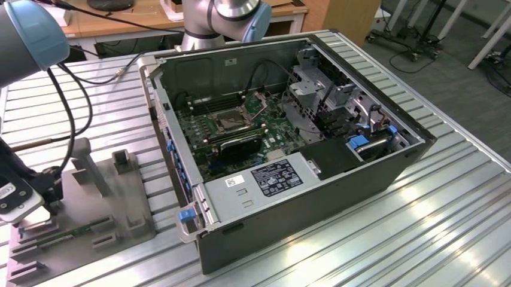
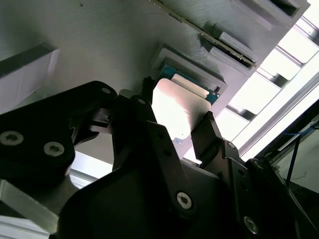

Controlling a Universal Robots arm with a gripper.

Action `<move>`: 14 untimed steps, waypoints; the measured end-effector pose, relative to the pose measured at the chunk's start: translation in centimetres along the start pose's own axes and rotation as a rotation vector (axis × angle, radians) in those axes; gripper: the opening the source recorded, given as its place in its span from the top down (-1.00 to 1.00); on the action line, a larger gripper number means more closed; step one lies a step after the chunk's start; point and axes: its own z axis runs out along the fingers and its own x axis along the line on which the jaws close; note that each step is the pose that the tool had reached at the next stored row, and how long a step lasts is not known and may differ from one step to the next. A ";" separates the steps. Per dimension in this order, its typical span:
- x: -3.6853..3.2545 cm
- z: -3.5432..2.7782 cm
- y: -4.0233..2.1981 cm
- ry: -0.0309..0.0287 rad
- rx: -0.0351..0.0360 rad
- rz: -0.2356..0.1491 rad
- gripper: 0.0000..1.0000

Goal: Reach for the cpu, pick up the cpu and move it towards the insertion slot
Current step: 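Pick up the cpu and move it towards the insertion slot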

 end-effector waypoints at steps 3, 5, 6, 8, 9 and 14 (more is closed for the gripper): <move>0.00 -0.24 0.01 -0.0001 -0.0001 0.000 -0.09; -0.01 -0.25 0.01 -0.0002 -0.0001 0.000 -0.09; 0.00 -0.25 0.01 -0.0002 -0.0002 0.000 -0.09; 0.00 -0.26 0.01 -0.0001 -0.0001 0.000 -0.09; 0.00 -0.26 0.01 -0.0001 -0.0001 0.000 -0.09; 0.00 -0.47 0.02 -0.0001 0.0000 0.000 -0.09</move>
